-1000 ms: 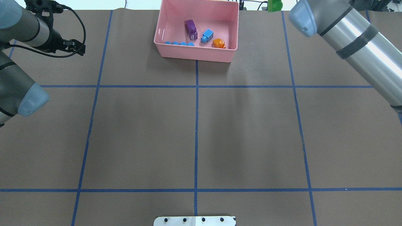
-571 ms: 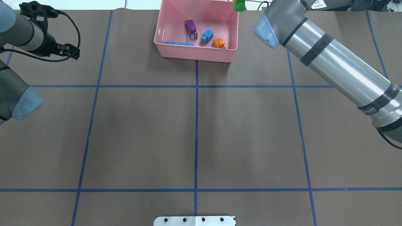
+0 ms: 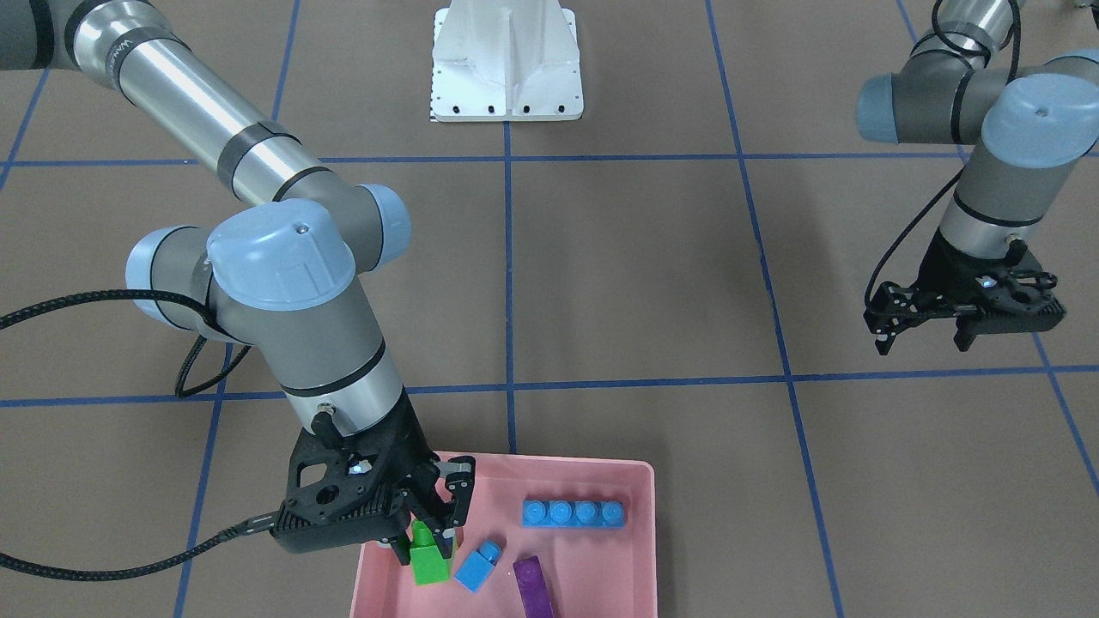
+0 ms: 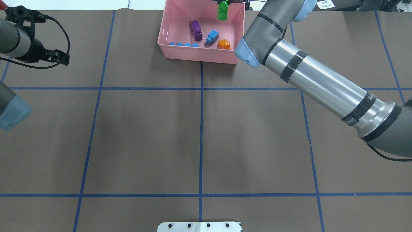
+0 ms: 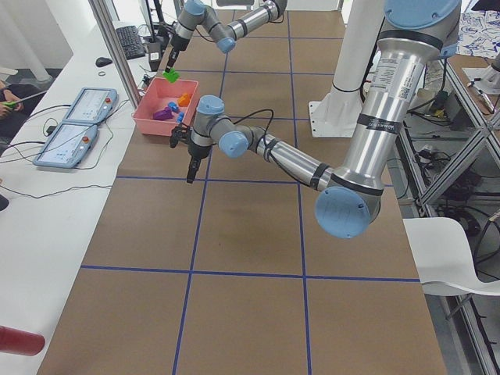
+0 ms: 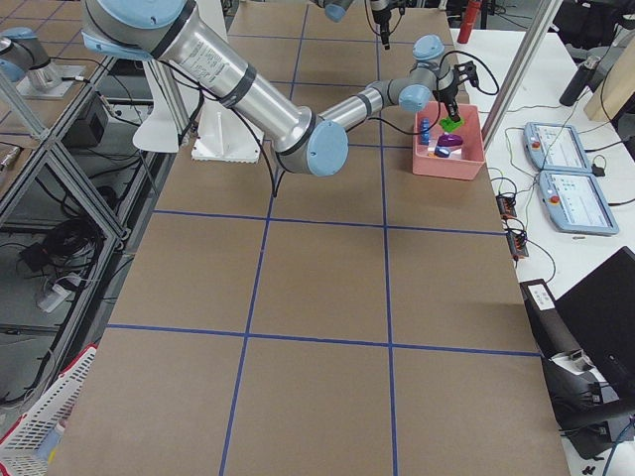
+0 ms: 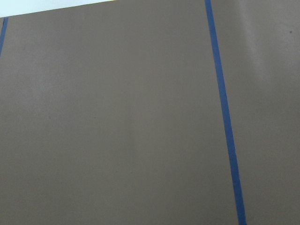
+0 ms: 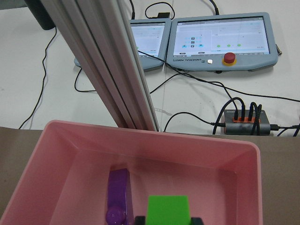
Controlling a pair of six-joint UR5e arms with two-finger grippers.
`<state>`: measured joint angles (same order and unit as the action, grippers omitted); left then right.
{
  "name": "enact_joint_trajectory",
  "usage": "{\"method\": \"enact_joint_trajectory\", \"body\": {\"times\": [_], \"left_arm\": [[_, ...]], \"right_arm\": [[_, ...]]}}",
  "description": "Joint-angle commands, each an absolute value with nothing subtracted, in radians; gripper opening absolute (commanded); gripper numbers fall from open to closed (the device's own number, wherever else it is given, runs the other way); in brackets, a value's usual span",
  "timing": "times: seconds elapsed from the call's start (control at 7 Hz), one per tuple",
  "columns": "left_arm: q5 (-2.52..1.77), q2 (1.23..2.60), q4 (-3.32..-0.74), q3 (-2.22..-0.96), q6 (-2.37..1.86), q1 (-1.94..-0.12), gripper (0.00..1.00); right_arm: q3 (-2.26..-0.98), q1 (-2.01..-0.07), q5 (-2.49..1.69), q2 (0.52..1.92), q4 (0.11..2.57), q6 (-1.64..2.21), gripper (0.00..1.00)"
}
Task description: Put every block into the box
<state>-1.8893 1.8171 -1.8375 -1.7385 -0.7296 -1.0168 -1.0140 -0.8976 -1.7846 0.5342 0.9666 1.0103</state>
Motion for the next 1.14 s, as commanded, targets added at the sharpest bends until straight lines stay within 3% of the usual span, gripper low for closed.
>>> {"method": "enact_joint_trajectory", "body": {"times": [0.0, 0.57, 1.0], "left_arm": [[-1.901, 1.711, -1.838, -1.798, -0.489, -1.081, 1.0], [-2.121, 1.677, -1.76, -1.755, -0.23, -1.299, 1.0], [-2.208, 1.677, -1.736, -1.755, -0.212, -1.354, 1.0]], "right_arm": [[-1.012, -0.911, -1.792, 0.525, 0.971, 1.009, 1.0], [-1.126, -1.104, -2.136, 0.554, 1.307, 0.794, 1.0], [-1.343, -1.233, -2.293, 0.812, 1.535, 0.487, 1.0]]}}
